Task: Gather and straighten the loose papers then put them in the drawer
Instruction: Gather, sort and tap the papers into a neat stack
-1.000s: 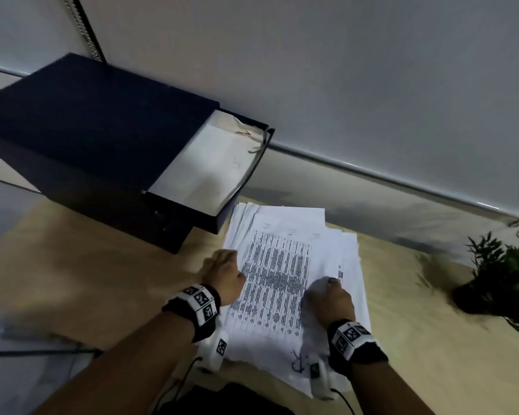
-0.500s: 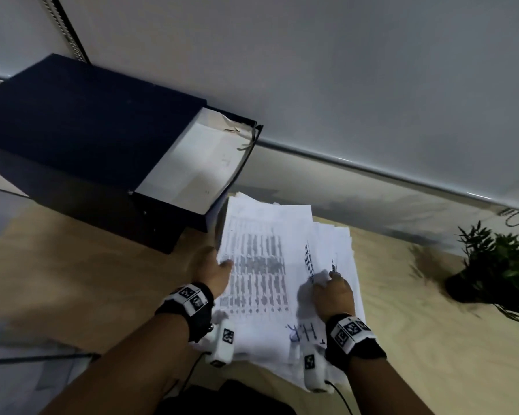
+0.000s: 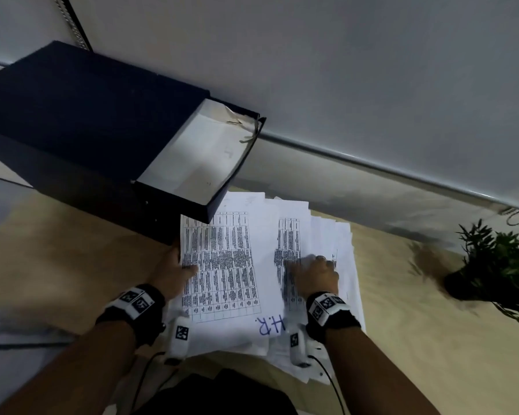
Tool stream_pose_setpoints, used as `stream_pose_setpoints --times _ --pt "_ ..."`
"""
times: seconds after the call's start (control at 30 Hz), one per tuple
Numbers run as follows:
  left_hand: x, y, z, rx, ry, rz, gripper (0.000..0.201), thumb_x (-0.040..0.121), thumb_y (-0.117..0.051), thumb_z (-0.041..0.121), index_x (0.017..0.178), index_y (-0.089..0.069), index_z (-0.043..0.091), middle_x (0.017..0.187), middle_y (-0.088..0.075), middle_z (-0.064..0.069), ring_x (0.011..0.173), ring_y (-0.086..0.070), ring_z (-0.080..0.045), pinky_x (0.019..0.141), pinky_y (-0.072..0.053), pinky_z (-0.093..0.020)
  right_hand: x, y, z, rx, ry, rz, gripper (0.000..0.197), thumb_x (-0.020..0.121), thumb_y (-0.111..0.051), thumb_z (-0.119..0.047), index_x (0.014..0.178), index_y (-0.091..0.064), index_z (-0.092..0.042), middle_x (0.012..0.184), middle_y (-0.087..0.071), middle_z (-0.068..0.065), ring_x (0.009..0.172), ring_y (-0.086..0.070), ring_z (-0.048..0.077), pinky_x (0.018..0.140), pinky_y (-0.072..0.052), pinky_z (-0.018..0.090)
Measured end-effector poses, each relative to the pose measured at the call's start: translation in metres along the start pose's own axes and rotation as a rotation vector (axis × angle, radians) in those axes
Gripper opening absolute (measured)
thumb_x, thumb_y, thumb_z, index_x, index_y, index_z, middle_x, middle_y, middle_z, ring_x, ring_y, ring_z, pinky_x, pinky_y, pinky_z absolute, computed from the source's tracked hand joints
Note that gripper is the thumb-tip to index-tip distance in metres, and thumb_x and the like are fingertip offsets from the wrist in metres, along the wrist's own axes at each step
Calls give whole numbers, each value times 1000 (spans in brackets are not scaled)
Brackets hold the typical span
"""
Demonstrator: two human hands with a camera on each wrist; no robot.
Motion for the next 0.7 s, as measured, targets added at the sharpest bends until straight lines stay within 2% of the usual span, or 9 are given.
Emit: stream_pose_setpoints --times 0.1,0.17,0.23,0.3,0.37,0.47,0.57,0.63,0.7 --pt "1 2 -5 22 -13 10 36 86 -66 10 119 -58 23 112 -68 3 106 -64 -22 98 -49 -44 7 -29 -1 -10 -13 -74 80 58 -65 -67 114 -57 -10 109 -60 8 102 -59 29 84 -55 39" --pt "-1 1 -2 42 -28 22 40 86 -65 8 124 -58 17 115 -67 0 107 -63 -22 98 -48 -40 4 -29 -4 102 -56 -134 66 52 -70 -57 101 -64 -14 94 -66 5 84 -67 25 74 -60 33" --pt "-3 -1 0 53 -40 13 42 88 -64 6 128 -56 15 119 -65 1 109 -61 -20 96 -46 -35 -1 -18 -8 213 -101 -127 41 58 -74 -39 90 -66 -15 84 -69 5 79 -70 25 68 -60 29" --pt "-4 -1 2 72 -53 16 42 88 -63 6 129 -55 14 120 -62 3 109 -58 -18 94 -43 -32 -4 -2 -10 217 -98 -127 22 73 -71 -27 87 -69 -11 84 -70 8 87 -71 29 68 -52 23" --pt "-4 0 6 77 -65 32 42 89 -62 4 128 -54 12 119 -60 2 107 -56 -18 93 -41 -30 -2 17 -3 203 -96 -50 26 83 -67 -23 99 -67 -3 100 -69 16 99 -66 35 71 -45 25" --pt "-1 1 9 103 -70 40 40 88 -62 1 127 -55 9 119 -62 -3 107 -58 -20 91 -41 -28 0 43 20 204 -64 104 26 84 -65 -17 102 -62 1 108 -67 25 102 -63 41 76 -47 34" --pt "1 0 11 114 -61 34 42 87 -62 -2 128 -54 7 121 -62 -5 108 -57 -20 91 -40 -28 10 42 41 213 -108 28 37 81 -72 -20 108 -58 2 109 -66 22 100 -65 39 76 -49 31" --pt "2 -2 15 144 -71 39 48 85 -63 -2 130 -52 9 123 -61 -3 110 -56 -19 93 -39 -27 18 32 48 283 -159 -75 52 77 -78 -34 107 -60 5 105 -68 21 86 -68 33 65 -55 33" --pt "4 -4 15 181 -63 32 51 85 -63 -1 132 -51 11 125 -60 -2 110 -54 -16 94 -38 -26 19 27 47 380 -205 -115 50 78 -77 -35 103 -63 6 96 -69 19 72 -65 27 50 -45 25"
Point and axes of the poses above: each hand's wrist, its own x-axis towards the middle knuckle, its own y-axis out of the back of the hand, z = x × y, the point moved 4 cm from there along x, towards the middle knuckle
